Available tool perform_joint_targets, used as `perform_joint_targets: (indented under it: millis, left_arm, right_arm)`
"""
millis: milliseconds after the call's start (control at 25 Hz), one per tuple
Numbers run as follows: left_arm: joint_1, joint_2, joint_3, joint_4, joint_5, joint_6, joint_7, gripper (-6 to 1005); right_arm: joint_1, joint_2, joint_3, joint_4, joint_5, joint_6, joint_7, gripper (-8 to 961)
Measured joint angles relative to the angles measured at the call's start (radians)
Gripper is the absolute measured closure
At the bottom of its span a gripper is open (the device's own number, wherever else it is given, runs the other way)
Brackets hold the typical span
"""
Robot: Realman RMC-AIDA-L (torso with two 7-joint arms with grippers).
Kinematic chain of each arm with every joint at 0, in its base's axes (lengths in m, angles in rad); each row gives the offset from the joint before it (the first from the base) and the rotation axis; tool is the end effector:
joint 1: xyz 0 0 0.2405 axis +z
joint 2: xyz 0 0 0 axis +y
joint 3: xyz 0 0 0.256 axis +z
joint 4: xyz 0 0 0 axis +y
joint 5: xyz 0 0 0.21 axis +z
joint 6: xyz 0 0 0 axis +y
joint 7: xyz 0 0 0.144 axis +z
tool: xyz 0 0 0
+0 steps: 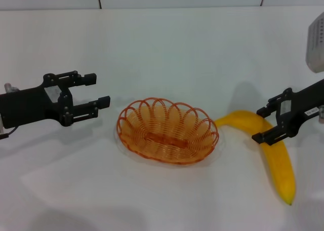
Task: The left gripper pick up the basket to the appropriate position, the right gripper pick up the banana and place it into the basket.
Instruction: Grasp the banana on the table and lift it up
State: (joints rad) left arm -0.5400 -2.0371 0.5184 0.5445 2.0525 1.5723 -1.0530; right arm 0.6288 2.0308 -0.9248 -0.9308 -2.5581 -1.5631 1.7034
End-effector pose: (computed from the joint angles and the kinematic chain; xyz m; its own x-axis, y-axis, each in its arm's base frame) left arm -0.2829 0.3286 0.0127 0.8541 0.1276 0.5042 0.3148 -0.8986 -0.3058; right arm 0.2712 0.3526 0.0240 0.9001 -0.3879 0.1984 -0.3495 -0.9147 -0.2029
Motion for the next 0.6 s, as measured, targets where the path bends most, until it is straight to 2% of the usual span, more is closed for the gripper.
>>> perform_joint_targets:
  millis: [360,600]
  left_arm:
    - [0.003,0.000,-0.009,0.000,0.000,0.000,0.001,318]
    - [0.004,0.000,-0.009,0.000,0.000,0.000,0.001,319]
  right_arm:
    - [-0.003,-0.001,0.008,0.007,-0.005,0.008,0.003,198]
    - [-0.003,-0.005,0.010,0.007,-0.053,0.069,0.041,198]
